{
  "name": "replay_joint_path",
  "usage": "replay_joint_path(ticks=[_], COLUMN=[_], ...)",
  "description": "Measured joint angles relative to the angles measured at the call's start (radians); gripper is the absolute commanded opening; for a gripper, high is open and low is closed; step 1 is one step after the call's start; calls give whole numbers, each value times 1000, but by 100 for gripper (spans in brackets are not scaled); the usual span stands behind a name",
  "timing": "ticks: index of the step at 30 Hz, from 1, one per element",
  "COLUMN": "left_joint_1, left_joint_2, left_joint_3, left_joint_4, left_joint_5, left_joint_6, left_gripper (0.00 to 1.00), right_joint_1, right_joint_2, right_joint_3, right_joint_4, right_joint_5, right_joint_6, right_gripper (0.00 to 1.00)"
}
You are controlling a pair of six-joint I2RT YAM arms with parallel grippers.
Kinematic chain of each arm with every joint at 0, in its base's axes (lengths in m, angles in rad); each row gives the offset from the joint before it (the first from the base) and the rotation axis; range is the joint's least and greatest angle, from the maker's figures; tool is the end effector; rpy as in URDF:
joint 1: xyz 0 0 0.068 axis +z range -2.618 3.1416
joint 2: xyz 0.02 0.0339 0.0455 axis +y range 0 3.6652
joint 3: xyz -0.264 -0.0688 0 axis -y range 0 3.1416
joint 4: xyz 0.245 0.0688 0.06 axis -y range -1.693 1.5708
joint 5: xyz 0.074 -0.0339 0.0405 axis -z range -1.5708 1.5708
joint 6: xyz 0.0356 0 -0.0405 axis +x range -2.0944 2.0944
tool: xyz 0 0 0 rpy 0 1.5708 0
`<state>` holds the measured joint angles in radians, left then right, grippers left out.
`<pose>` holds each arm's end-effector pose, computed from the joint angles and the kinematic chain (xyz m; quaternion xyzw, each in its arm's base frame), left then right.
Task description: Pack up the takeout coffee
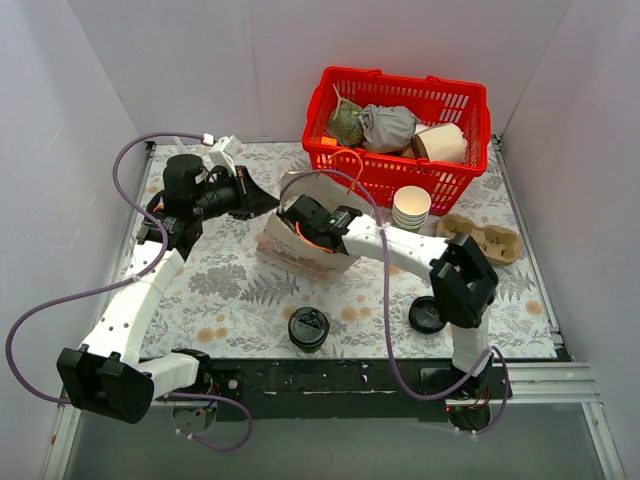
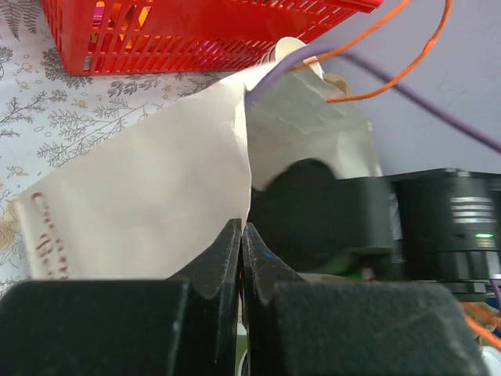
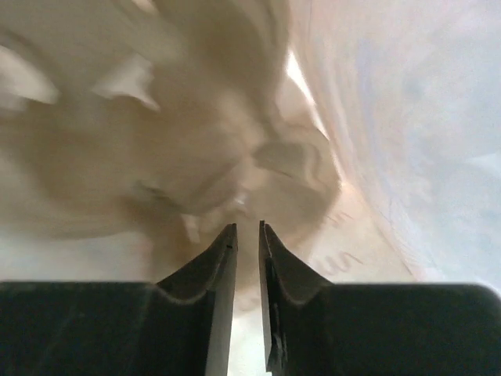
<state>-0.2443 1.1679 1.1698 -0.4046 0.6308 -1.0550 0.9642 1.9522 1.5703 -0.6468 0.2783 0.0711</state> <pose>0.2432 -0.0823 0.3766 -0.1556 0.7963 -0.5232 0.2609 0.2496 0.3426 0.2302 -0.3786 0.8767 0.0151 0.2965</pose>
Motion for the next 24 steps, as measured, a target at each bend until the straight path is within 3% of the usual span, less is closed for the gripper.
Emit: replay_joint_path(ticks=[9, 13, 14, 17, 20, 24], left_joint_1=[-2, -2, -2, -3, -11, -23], left_joint_2=[-13, -16, -21, -63, -116, -153], left_joint_3=[0, -1, -3, -18, -18, -18], left_joint_4=[-2, -6, -6, -14, -16, -11], left_joint_5=[-37, -14, -2, 28, 47, 67], left_joint_6=[20, 81, 103, 163, 203, 234], left_gripper=[0, 0, 0, 0, 0, 0], right_joint_1=[-2, 0, 0, 1, 4, 6], right_joint_2=[-402, -614, -666, -808, -900, -937], right_joint_3=[-99, -238, -286, -421, -470, -431], right_joint_4=[240, 454, 511, 630, 625, 518], right_joint_5=[-108, -213, -245, -324, -322, -194], right_joint_6=[-5, -26, -43, -106, -180, -234], right_gripper=[51, 65, 75, 80, 80, 80])
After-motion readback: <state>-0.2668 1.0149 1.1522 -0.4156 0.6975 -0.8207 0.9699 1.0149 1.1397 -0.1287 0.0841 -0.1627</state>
